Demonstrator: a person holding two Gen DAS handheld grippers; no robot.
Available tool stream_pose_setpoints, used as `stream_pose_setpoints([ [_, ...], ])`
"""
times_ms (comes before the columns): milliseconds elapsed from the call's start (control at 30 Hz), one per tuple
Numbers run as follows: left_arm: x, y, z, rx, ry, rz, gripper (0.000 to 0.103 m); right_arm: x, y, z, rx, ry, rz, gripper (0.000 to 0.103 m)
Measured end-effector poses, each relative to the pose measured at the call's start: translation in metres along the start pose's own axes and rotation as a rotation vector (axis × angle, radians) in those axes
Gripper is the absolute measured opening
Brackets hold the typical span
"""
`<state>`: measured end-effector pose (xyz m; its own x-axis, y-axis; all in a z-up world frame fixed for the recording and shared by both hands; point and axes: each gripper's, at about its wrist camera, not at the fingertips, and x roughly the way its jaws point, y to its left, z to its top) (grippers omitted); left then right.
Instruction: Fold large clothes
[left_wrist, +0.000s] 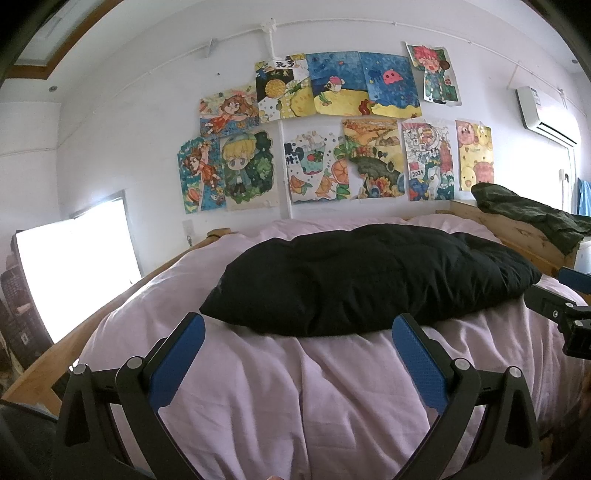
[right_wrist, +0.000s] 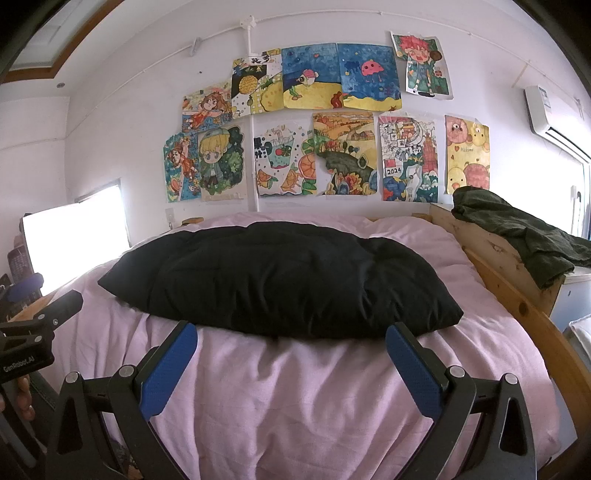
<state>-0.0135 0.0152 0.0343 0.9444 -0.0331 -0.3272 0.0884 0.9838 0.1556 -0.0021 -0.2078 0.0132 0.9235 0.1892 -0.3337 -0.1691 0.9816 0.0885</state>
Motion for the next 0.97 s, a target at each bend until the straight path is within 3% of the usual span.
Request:
stream_pose_setpoints([
  [967, -0.0023, -0.0011, -0.0037, -0.004, -0.014, 0.012, 0.100, 0.0005, -0.0026, 0.0004, 0.003, 0.004, 0.003, 0.103],
])
